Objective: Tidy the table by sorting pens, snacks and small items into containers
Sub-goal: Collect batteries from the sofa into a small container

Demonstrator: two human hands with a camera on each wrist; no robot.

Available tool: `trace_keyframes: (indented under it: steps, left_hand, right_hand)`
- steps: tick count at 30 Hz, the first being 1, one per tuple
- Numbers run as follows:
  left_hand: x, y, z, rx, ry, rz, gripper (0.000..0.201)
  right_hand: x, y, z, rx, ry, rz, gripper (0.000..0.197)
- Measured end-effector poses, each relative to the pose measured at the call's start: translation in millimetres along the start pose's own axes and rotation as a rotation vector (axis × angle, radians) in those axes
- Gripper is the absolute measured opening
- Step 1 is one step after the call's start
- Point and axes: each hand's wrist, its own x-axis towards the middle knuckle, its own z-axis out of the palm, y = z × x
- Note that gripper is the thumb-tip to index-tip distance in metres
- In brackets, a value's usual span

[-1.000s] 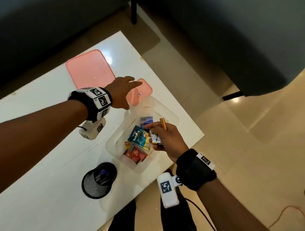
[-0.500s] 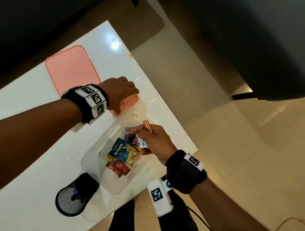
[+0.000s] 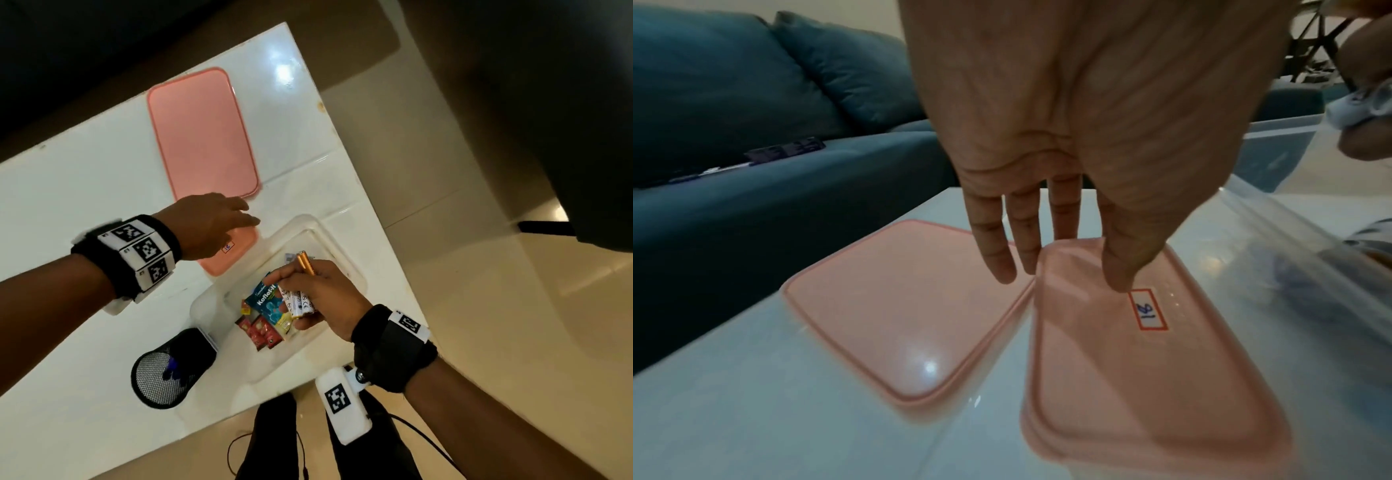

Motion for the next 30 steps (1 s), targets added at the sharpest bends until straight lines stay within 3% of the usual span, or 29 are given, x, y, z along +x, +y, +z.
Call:
trace_keyframes:
  steps: [5, 13, 23, 30]
  left_hand:
    - [-15.8, -3.8, 26.5, -0.134, 0.004, -0.103, 0.066]
    - [-16.2, -0.6, 43.8, -0.282, 0.06, -0.194, 0.081]
    - [-24.0, -18.3, 44.4, -0.53, 0.156, -0.284, 0.075]
    - [-18.0, -18.4, 31.7, -0.448, 0.093, -0.268, 0.066]
  right_hand:
    - [14.5, 2.6, 16.0, 0.013, -0.077, 0.032, 0.024]
    - [25.5, 6.0, 31.3, -0.003, -0.062, 0.031, 0.024]
    - [25.1, 3.2, 41.3, -0.166, 0.056, 0.008, 0.023]
    - [27.7, 0.3, 47.2, -0.21, 0.111, -0.027, 0.023]
